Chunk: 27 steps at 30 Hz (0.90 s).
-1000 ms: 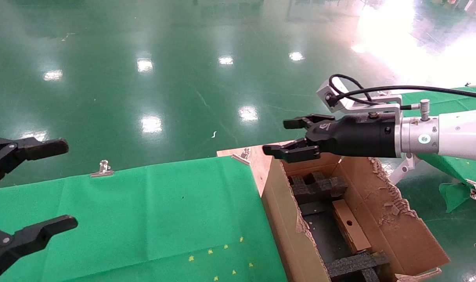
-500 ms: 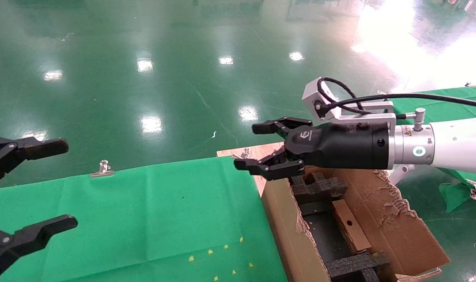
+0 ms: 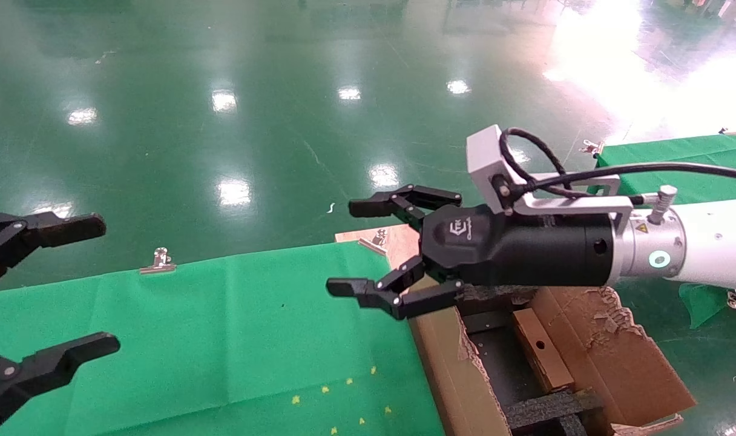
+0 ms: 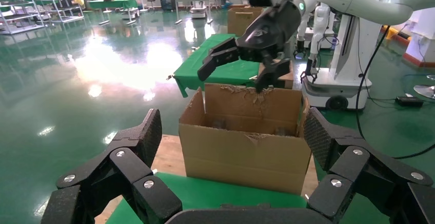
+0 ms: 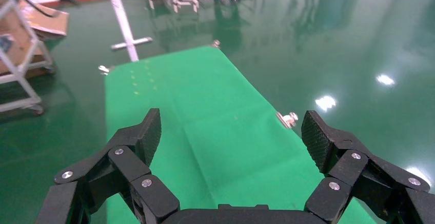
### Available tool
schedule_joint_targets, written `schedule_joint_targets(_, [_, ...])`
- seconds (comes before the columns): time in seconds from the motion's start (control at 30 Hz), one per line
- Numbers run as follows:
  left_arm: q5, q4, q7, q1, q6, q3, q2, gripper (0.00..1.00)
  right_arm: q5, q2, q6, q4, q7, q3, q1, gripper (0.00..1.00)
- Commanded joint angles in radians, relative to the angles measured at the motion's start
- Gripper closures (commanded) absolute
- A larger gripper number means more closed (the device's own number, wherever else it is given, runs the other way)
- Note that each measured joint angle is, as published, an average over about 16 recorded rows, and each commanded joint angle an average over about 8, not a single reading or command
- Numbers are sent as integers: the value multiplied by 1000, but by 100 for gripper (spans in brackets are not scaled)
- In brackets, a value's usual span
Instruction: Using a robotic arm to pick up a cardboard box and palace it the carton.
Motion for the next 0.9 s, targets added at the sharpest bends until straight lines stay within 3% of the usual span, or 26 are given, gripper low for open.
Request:
schedule_joint_targets(0.03, [0, 0, 0, 0, 0, 0, 0, 0, 11, -3, -14, 15, -11, 25, -18, 0])
schedule_joint_targets(0.57, [0, 0, 0, 0, 0, 0, 0, 0, 95, -28, -116, 127, -90, 212, -155, 0])
schedule_joint_targets(0.9, [0, 0, 0, 0, 0, 0, 0, 0, 105, -31, -127, 137, -96, 229, -168, 0])
